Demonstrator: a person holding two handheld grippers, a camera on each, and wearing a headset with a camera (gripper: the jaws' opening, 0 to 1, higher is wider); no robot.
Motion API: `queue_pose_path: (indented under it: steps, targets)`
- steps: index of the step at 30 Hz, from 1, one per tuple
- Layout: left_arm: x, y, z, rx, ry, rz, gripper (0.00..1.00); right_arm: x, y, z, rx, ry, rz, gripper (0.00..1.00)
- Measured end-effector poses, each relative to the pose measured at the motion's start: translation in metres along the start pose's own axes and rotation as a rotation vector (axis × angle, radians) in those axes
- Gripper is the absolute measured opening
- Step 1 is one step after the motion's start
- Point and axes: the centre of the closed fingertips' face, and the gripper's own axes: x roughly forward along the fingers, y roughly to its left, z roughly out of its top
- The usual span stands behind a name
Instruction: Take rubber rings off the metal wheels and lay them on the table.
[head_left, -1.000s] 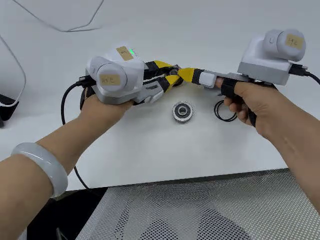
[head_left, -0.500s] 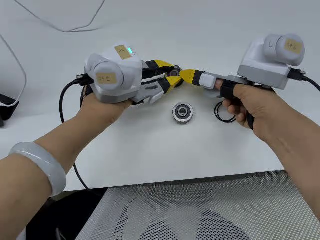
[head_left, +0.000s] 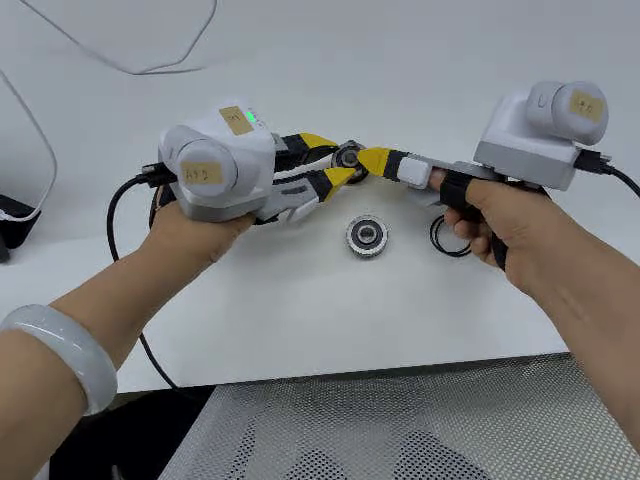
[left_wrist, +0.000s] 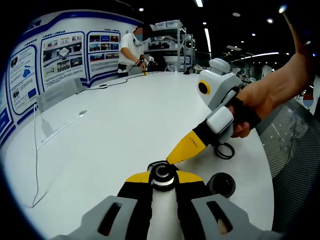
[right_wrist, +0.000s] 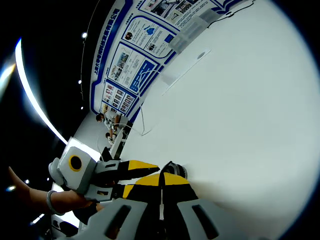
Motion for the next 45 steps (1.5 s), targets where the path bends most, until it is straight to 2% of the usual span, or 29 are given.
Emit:
queue_pose_path:
  steps: [6,8,10,15,19,29,37,41,45]
  targets:
    - [0.002,0.000,-0.001,-0.004,0.006,0.000,0.14,0.000,0.007,0.001,0.004,-0.006,0.022,0.01]
    - [0.002,0.000,-0.003,-0.003,0.015,0.001,0.13,0.001,0.014,0.006,0.030,-0.033,0.052,0.01]
    - [0.001,0.001,-0.002,-0.010,0.010,0.008,0.15,0.001,0.013,0.006,0.006,-0.019,0.035,0.01]
    - [-0.009,-0.001,0.001,-0.014,-0.008,0.007,0.20,0.000,0.013,0.005,0.017,-0.019,0.037,0.01]
    - [-0.016,-0.005,-0.002,-0.006,-0.010,0.003,0.21,-0.002,0.016,0.005,0.019,-0.022,0.044,0.01]
    - [-0.024,-0.004,-0.009,-0.027,-0.005,0.019,0.26,-0.005,0.025,0.002,0.028,-0.022,0.062,0.01]
    - [-0.027,-0.003,-0.010,-0.039,-0.010,0.026,0.31,-0.016,0.035,0.000,0.038,-0.025,0.076,0.01]
    - [-0.028,-0.002,-0.011,-0.050,-0.015,0.035,0.39,-0.026,0.042,-0.002,0.044,-0.027,0.083,0.01]
    - [-0.031,-0.001,-0.012,-0.056,-0.021,0.035,0.42,-0.039,0.046,-0.004,0.052,-0.036,0.087,0.01]
